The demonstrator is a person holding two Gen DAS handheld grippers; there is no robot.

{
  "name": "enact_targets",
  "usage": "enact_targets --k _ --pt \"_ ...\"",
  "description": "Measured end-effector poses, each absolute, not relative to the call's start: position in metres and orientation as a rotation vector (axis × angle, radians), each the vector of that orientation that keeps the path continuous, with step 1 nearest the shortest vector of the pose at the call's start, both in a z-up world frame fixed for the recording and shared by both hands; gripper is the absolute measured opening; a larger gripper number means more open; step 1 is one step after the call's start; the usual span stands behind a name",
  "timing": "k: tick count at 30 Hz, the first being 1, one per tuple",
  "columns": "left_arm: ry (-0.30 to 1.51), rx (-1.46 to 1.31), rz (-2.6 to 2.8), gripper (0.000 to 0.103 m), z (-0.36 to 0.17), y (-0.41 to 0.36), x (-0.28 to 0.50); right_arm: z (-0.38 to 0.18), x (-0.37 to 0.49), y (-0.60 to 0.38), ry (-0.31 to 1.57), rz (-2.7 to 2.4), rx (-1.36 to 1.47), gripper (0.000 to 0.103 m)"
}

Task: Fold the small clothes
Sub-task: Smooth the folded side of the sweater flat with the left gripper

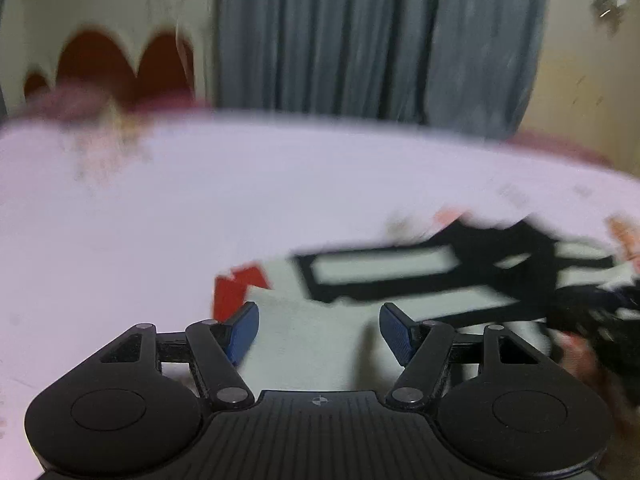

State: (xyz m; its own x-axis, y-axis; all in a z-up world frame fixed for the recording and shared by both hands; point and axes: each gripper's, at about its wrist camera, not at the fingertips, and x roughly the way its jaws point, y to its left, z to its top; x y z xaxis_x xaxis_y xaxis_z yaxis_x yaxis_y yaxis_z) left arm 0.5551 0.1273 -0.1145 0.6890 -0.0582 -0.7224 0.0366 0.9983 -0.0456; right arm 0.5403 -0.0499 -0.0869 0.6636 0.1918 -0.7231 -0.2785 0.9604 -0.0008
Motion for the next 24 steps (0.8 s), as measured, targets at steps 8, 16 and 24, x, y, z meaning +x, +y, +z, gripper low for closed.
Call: enact_targets --k 8,16,24 --pt "0.699 -0.082 -0.111 0.077 -0.095 0.119 0.507 -0.082 0.522 -0.051 0.793 0.251 -0.107 0.036" --pt "0.769 0.045 -0.104 0.078 -0.123 0.079 0.483 -0.102 0.510 -0.031 0.848 0.259 -0.181 0.039" --pt "0.739 0.058 -0.108 0.078 -0.104 0.074 0.465 -0.079 0.488 -0.042 0.803 0.257 -0.166 0.040"
